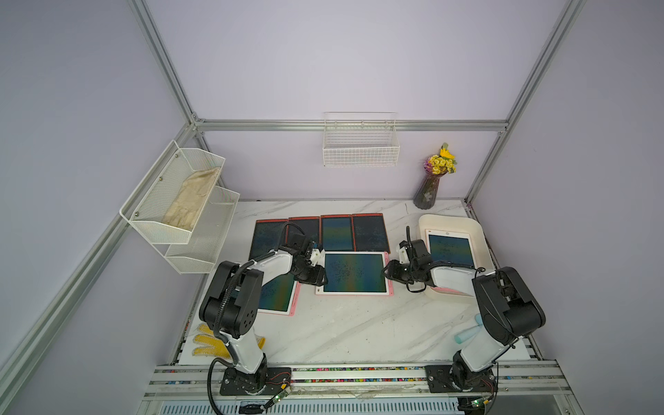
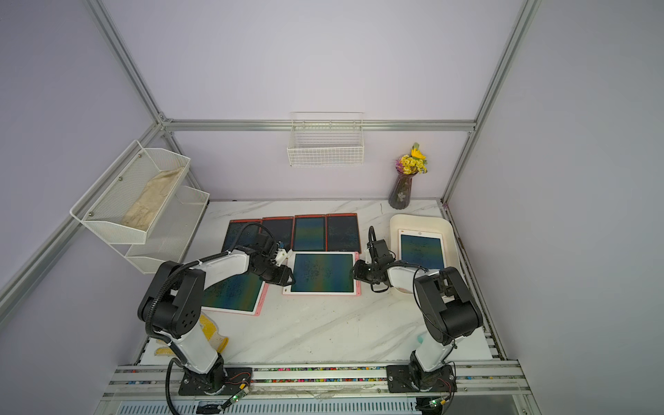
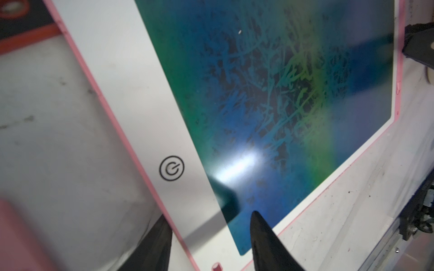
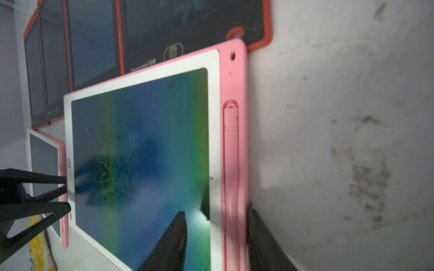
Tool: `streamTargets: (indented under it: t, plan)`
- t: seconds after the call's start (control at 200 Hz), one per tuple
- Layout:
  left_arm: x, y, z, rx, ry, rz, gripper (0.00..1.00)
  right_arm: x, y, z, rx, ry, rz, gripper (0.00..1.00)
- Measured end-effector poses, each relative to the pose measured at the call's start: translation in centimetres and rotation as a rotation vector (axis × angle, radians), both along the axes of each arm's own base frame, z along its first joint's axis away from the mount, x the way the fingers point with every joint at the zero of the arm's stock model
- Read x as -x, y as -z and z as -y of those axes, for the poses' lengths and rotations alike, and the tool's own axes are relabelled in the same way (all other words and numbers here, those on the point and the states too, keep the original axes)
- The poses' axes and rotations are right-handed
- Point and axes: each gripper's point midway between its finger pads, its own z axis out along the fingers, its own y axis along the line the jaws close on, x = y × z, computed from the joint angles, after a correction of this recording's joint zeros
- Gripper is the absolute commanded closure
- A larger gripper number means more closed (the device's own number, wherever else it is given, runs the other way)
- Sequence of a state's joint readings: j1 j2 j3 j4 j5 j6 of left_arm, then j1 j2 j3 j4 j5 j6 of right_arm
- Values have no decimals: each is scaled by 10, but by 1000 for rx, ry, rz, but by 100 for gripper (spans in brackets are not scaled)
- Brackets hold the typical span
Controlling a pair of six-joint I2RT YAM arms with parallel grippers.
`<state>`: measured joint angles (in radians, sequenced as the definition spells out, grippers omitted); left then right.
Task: Take out the writing tablet from the storage box
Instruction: Move the writing tablet to the center of the board.
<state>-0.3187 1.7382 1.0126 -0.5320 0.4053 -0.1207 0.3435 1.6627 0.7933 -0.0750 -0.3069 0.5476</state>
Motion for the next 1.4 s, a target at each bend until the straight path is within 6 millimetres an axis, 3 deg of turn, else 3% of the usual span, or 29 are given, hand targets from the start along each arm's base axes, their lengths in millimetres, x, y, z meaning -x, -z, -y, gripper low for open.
streamTargets:
  t: [0.39, 0.56, 0.785, 1.09, 1.4]
  plan:
    - [32, 2, -16, -50, -98, 18, 47, 41, -1, -19, -7, -6, -33, 56]
    - [43, 2, -26, -67, -169, 15, 41, 51, -12, -30, -40, -25, -25, 55]
    - [46, 2, -37, -84, -248, 20, 36, 59, -13, -44, -61, -52, -34, 52]
    - [38, 1, -37, -74, -267, 43, 19, 66, -4, -51, -57, -64, -64, 45]
    - [32, -2, -38, -81, -286, 72, 3, 60, -4, -56, -57, -75, -51, 38]
